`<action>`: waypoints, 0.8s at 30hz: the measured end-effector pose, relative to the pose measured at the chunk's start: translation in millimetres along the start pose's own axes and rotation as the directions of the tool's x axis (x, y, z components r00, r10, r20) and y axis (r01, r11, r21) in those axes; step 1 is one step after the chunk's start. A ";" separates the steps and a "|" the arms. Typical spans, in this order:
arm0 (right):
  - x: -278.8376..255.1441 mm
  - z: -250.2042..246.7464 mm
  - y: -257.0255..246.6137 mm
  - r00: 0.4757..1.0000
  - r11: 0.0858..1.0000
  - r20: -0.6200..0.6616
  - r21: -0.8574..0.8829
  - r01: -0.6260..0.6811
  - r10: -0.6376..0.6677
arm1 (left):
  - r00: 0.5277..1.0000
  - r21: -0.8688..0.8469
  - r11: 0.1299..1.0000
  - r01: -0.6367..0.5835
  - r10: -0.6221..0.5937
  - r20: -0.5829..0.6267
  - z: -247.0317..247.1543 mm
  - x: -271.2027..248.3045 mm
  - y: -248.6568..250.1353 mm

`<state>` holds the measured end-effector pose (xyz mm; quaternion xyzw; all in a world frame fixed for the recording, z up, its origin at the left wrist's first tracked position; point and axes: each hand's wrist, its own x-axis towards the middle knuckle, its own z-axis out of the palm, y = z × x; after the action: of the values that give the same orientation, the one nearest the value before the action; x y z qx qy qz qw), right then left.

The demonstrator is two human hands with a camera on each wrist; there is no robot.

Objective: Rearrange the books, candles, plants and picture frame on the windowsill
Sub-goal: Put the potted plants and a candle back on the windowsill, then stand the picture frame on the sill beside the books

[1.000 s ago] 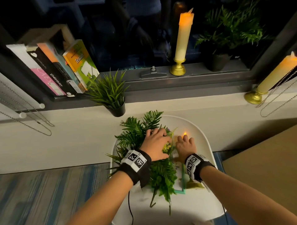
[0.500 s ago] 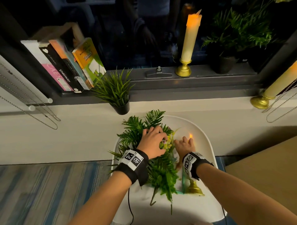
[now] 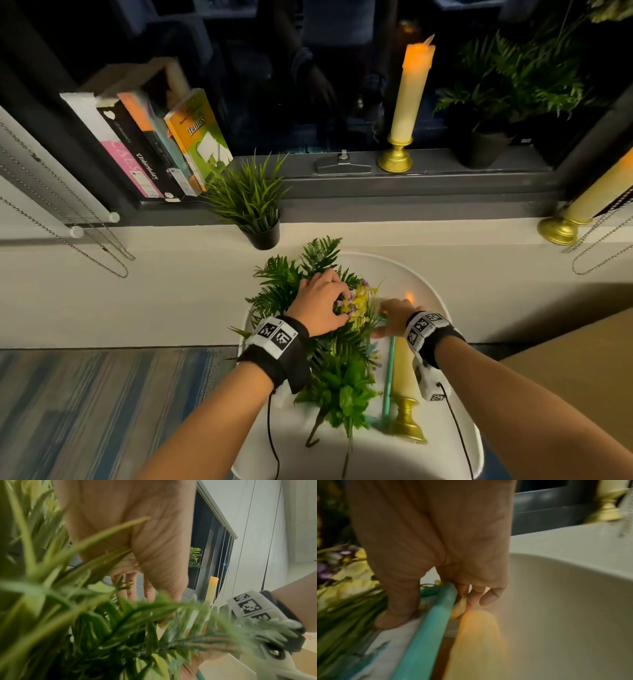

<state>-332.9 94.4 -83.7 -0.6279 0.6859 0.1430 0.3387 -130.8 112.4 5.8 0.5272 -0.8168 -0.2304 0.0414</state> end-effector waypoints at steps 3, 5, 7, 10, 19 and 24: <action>0.4 -10.2 6.0 0.999 0.968 -0.035 0.250 0.015 -0.007 | 1.000 -0.020 1.000 0.008 -0.008 0.014 -2.7 3.0 0.2; 1.3 -14.6 9.7 0.996 0.941 -0.084 0.335 0.040 -0.013 | 0.999 -0.031 0.999 0.012 -0.011 0.030 -3.0 4.5 0.4; 1.9 -18.0 11.8 0.988 0.909 -0.155 0.409 0.078 -0.015 | 0.999 -0.042 0.999 0.017 -0.015 0.040 -2.7 5.5 0.4; 1.3 -21.2 14.6 0.971 0.827 -0.239 0.547 0.127 0.009 | 0.999 -0.062 0.998 0.023 -0.021 0.041 -2.1 5.7 0.2; -28.9 -44.3 9.4 0.928 0.421 -0.365 0.855 0.305 0.069 | 0.998 0.011 0.999 -0.032 0.032 -0.056 -7.9 2.7 5.3; -52.4 -51.0 -2.0 0.915 0.107 -0.393 0.917 0.383 0.093 | 0.978 0.163 0.966 -0.201 0.208 -0.028 -8.0 5.2 23.9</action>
<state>-346.4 102.4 -12.3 -0.3240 0.5875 -0.4973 0.5500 -150.7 113.2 22.0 0.4470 -0.8814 -0.1471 0.0412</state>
